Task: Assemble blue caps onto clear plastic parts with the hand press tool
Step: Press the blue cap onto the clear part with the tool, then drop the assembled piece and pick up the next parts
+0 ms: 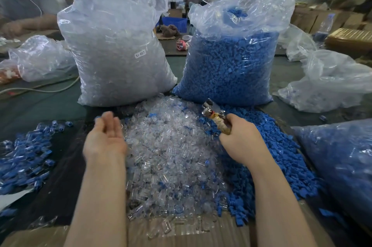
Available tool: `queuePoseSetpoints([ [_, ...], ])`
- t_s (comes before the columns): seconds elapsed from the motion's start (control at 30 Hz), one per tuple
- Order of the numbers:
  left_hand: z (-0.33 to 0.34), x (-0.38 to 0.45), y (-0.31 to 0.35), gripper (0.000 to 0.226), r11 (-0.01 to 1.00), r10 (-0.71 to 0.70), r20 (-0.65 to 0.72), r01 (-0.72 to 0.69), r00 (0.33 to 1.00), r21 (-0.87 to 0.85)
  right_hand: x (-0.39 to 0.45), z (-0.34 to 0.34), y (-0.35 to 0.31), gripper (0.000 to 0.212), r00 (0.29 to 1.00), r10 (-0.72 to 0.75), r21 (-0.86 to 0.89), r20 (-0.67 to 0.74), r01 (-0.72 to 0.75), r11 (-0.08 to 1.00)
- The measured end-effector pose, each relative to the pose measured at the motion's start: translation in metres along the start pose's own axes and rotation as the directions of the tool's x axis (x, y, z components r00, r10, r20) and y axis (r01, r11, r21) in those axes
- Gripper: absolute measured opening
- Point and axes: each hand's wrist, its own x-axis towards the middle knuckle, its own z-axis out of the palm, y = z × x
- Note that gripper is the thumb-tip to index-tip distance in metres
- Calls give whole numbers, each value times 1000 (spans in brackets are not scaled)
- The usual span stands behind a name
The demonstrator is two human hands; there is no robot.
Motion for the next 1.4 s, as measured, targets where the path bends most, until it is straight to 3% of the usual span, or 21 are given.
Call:
queuePoseSetpoints([
  [0.23,-16,16,31,25,948,-26,-210,-43,977,-315,1,3,7,18,988,151,-123,-30,-154,980],
  [0.47,-16,16,25,46,927,43,-126,-87,991,-366,2,2,9,15,977,211,-202,-29,-213,956],
  [0.53,-15,14,22,32,965,83,-89,-102,993,-242,1,2,8,13,973,225,-214,-44,-229,950],
  [0.6,-11,12,15,17,975,152,-64,-139,986,176,1,1,6,11,965,255,-221,-63,-263,939],
  [0.67,-10,11,7,15,746,237,124,-262,964,613,0,1,5,13,953,293,-223,-76,-302,927],
  [0.73,-10,7,-4,20,358,187,377,-420,907,834,-2,0,5,14,944,320,-232,-77,-329,915],
  [0.8,-11,2,-15,26,20,28,490,-491,871,871,-3,0,5,16,942,329,-239,-65,-335,911],
  [0.87,-11,0,-25,38,-364,-77,493,-485,867,795,-4,0,4,16,944,324,-247,-56,-328,912],
  [0.9,-11,-1,-30,43,-521,-106,498,-475,860,709,-4,1,4,15,945,322,-248,-53,-325,913],
  [0.93,-10,-3,-34,45,-600,-122,522,-481,844,639,-4,1,4,15,946,321,-249,-49,-323,913],
  [1.07,-9,-8,-39,33,-602,-123,642,-571,757,558,-5,3,2,23,946,320,-260,-39,-319,911],
  [1.27,-9,-9,-39,23,-583,-74,694,-596,716,552,-4,5,0,26,946,325,-258,-13,-317,912],
  [1.33,-9,-10,-41,22,-528,-43,715,-624,697,576,-4,5,0,23,942,335,-263,-12,-326,908],
  [1.4,-8,-14,-43,18,-406,-11,728,-669,685,623,-4,4,0,16,939,343,-268,-28,-338,902],
])
